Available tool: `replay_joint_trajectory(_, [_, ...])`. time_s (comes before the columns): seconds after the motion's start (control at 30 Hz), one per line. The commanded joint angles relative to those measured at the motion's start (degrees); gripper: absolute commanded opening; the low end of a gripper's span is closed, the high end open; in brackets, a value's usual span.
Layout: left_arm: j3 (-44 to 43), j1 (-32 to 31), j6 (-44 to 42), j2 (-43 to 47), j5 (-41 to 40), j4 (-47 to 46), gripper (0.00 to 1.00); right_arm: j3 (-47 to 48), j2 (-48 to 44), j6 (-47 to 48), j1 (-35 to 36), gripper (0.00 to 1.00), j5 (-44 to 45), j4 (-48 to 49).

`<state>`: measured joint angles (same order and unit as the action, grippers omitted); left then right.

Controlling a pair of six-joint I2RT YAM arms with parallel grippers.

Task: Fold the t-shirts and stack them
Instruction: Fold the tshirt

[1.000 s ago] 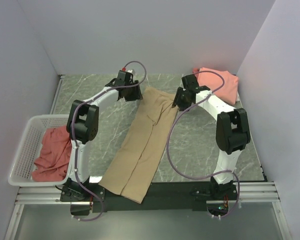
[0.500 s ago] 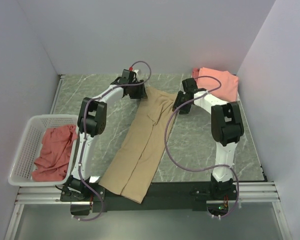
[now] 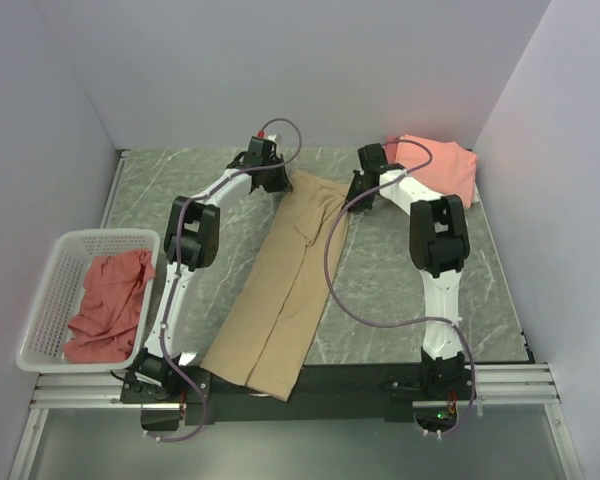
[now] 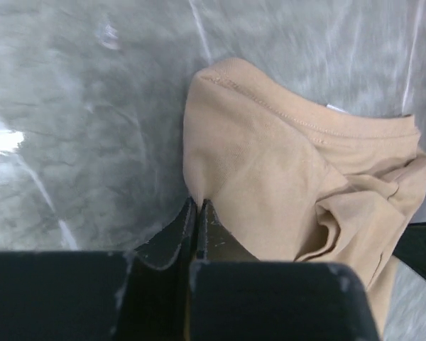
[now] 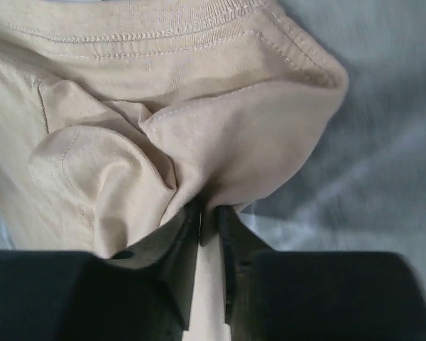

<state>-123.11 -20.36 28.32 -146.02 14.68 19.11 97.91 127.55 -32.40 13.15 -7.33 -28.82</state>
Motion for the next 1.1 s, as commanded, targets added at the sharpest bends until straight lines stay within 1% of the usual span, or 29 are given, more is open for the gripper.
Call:
replay_joint_trajectory(0.0, [0.85, 1.28, 6.56, 0.38, -6.05, -3.99, 0.0, 8.59, 4.1, 3.47, -0.58, 0.26, 1.27, -1.5])
replay_joint_trajectory(0.03, [2.33, 1.72, 8.32, 0.73, -8.41, -4.69, 0.0, 12.97, 6.46, 4.27, -0.58, 0.3, 1.09, -2.72])
replay_joint_trajectory(0.07, [3.3, 3.03, 12.25, 1.69, -9.05, -5.48, 0.01, 15.27, 7.62, 4.89, -0.49, 0.4, 1.18, -3.43])
replay_joint_trajectory(0.13, [6.2, 4.27, 15.96, 2.66, -10.54, -8.47, 0.0, 21.84, 10.77, 6.73, -0.58, 0.52, 2.14, -5.27])
replay_joint_trajectory(0.17, [7.0, 5.32, 19.11, 3.36, -12.46, -9.26, 0.0, 23.8, 11.58, 7.26, -0.49, 0.62, 2.32, -5.63])
replay_joint_trajectory(0.23, [7.36, 6.12, 21.33, 3.46, -14.32, -9.89, 0.0, 27.23, 13.24, 8.76, -0.58, 0.7, 2.59, -6.68])
replay_joint_trajectory(0.27, [7.1, 6.64, 23.08, 3.02, -17.02, -9.28, 0.0, 29.95, 13.52, 9.11, -0.67, 0.73, 2.76, -6.78])
replay_joint_trajectory(0.3, [6.75, 6.82, 23.45, 2.84, -17.48, -9.18, 0.0, 31.02, 13.61, 9.81, -0.67, 0.76, 2.94, -6.86])
replay_joint_trajectory(0.37, [5.78, 7.17, 24.5, 2.32, -19.5, -8.83, 0.01, 32.87, 13.43, 10.34, -0.75, 0.77, 3.73, -7.39])
replay_joint_trajectory(0.4, [5.51, 7.26, 24.68, 2.14, -20.47, -8.92, 0.03, 33.13, 12.82, 10.6, -0.75, 0.77, 3.9, -7.74])
replay_joint_trajectory(0.43, [5.08, 7.44, 24.77, 2.05, -20.13, -10.22, 0.07, 32.88, 12.38, 10.61, -0.84, 0.77, 3.99, -8.01])
replay_joint_trajectory(0.47, [4.46, 7.87, 24.42, 1.09, -19.26, -10.58, 0.15, 32.35, 11.77, 10.61, -0.84, 0.77, 3.91, -8.18])
replay_joint_trajectory(0.5, [3.24, 8.05, 24.24, 0.39, -18.03, -10.15, 0.18, 31.39, 10.02, 10.52, -0.84, 0.77, 3.64, -8.01])
replay_joint_trajectory(0.53, [0.53, 8.32, 23.98, -0.32, -17.23, -9.45, 0.23, 27.9, 8.78, 10.34, -0.84, 0.77, 3.29, -7.75])
replay_joint_trajectory(0.57, [-0.37, 8.84, 23.2, -1.28, -16.09, -9.88, 0.34, 25.69, 7.38, 9.91, -0.84, 0.77, 2.59, -7.14])
replay_joint_trajectory(0.6, [-1.07, 9.02, 22.49, -1.2, -13.82, -10.49, 0.38, 23.32, 4.32, 9.73, -0.67, 0.77, 2.33, -5.74])
replay_joint_trajectory(0.63, [-0.91, 9.28, 22.14, -0.94, -13.71, -10.41, 0.43, 18.16, 2.55, 9.55, -0.58, 0.76, 1.89, -4.94])
replay_joint_trajectory(0.67, [0.05, 9.63, 21.0, 1.06, -13.36, -11.98, 0.52, 15.24, 0.7, 9.38, -0.23, 0.76, 1.8, -4.06])
replay_joint_trajectory(0.7, [1.54, 9.9, 20.38, 2.39, -12.58, -13.73, 0.56, 12.42, -2.79, 8.51, -0.14, 0.76, 1.45, -2.14])
replay_joint_trajectory(0.73, [4.78, 10.16, 19.77, 4.06, -11.7, -14.88, 0.62, 7.0, -4.83, 8.15, 0.12, 0.76, 1.27, -1.16])
replay_joint_trajectory(0.77, [6.2, 10.51, 18.89, 7.2, -11.86, -15.5, 0.67, 4.25, -6.68, 7.01, 0.47, 0.76, 1.09, 0.07])
replay_joint_trajectory(0.8, [7.61, 10.69, 18.53, 8.98, -11.86, -15.86, 0.68, 1.61, -10.44, 6.39, 0.65, 0.76, 0.92, 2.17])
replay_joint_trajectory(0.83, [10.67, 10.87, 18.27, 10.73, -11.69, -16.04, 0.68, -3.38, -12.3, 5.78, 0.91, 0.76, 0.48, 3.32])
replay_joint_trajectory(0.9, [15.76, 10.96, 17.39, 16.44, -14.23, -14.55, 0.7, -8.76, -18.01, 3.41, 1.18, 0.76, -0.92, 6.91])
replay_joint_trajectory(0.93, [17.97, 10.96, 17.13, 18.55, -14.5, -14.2, 0.7, -14.18, -20.12, 2.35, 1.27, 0.76, -1.97, 8.24])
replay_joint_trajectory(0.97, [20.52, 11.04, 17.91, 23.27, -16.68, -13.93, 0.7, -16.93, -22.14, 0.34, 1.53, 0.75, -2.33, 9.47])
replay_joint_trajectory(1.0, [23.24, 11.04, 18.52, 25.84, -17.48, -12.97, 0.72, -19.66, -26.17, -0.46, 1.88, 0.75, -2.51, 10.35])
replay_joint_trajectory(1.03, [28.4, 10.96, 19.4, 28.22, -17.92, -12.35, 0.72, -24.47, -28.21, -1.08, 3.19, 0.75, -2.34, 11.75])
replay_joint_trajectory(1.07, [31.06, 11.04, 20.98, 32.85, -18.45, -11.74, 0.72, -26.78, -30.14, -2.3, 4.24, 0.73, -1.81, 12.12])
